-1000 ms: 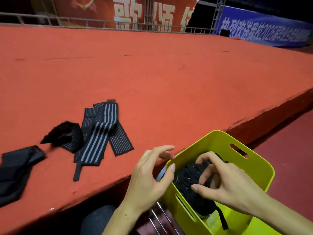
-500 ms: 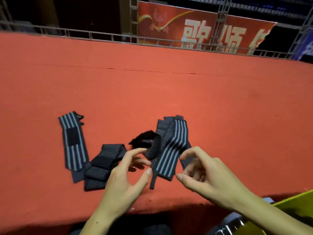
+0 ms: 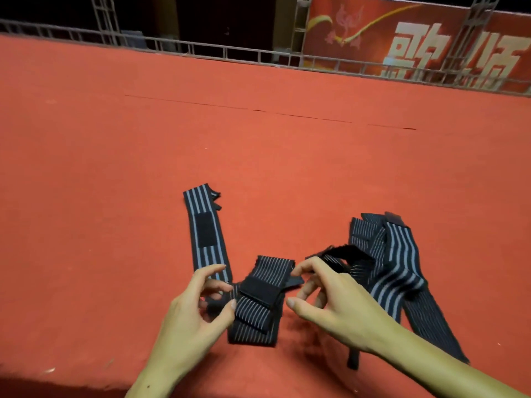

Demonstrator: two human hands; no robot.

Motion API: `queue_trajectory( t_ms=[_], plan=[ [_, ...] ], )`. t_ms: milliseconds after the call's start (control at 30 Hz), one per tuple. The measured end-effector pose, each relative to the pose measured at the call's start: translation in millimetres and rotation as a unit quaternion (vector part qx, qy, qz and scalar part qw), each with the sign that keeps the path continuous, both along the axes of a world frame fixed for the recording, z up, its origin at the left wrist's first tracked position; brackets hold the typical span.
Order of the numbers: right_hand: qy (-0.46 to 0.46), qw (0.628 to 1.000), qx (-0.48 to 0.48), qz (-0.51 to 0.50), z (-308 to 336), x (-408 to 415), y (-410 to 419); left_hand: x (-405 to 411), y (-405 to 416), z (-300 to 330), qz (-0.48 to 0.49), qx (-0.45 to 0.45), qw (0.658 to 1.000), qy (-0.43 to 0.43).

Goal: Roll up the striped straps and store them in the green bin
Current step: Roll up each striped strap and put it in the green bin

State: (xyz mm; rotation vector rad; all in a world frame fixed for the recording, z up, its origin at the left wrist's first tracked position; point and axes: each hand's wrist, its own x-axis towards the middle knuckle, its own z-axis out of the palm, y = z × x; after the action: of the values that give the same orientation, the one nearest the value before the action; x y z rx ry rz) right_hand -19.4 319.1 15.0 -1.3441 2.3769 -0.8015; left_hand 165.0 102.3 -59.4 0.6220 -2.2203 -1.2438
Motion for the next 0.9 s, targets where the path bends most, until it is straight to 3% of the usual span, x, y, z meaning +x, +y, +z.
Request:
queue_trajectory(
  t_ms=[133, 233, 367, 567, 733, 900],
  plan=[
    [-0.007, 1.0, 0.022, -0.004, -23.7, -6.9, -20.6, -14.7, -8.1, -14.0, -0.016, -0.102, 0.99, -0.099],
    [-0.012, 0.999, 0.031, -0.03, -44.6, -13.1, -30.2, -34.6, -2.7, -18.2, 0.004, -0.113, 0.99, -0.087],
    [-0.048, 0.996, -0.001, -0.079, -64.3, -14.0, -44.3, -57.2, 3.6, -13.2, -0.002, -0.053, 0.998, -0.046],
    [-0.104, 0.975, -0.148, -0.13, -66.1, -2.2, -54.6, -51.3, 10.3, 4.2, 0.008, 0.056, 0.996, 0.074],
    [-0.217, 0.934, -0.26, -0.11, -52.5, 25.4, -52.3, -33.4, 15.3, 15.1, -0.004, 0.151, 0.979, 0.137],
    [-0.282, 0.892, -0.314, -0.162, -46.6, 49.3, -40.0, -10.1, 24.0, 24.6, -0.05, 0.174, 0.975, 0.133]
  ],
)
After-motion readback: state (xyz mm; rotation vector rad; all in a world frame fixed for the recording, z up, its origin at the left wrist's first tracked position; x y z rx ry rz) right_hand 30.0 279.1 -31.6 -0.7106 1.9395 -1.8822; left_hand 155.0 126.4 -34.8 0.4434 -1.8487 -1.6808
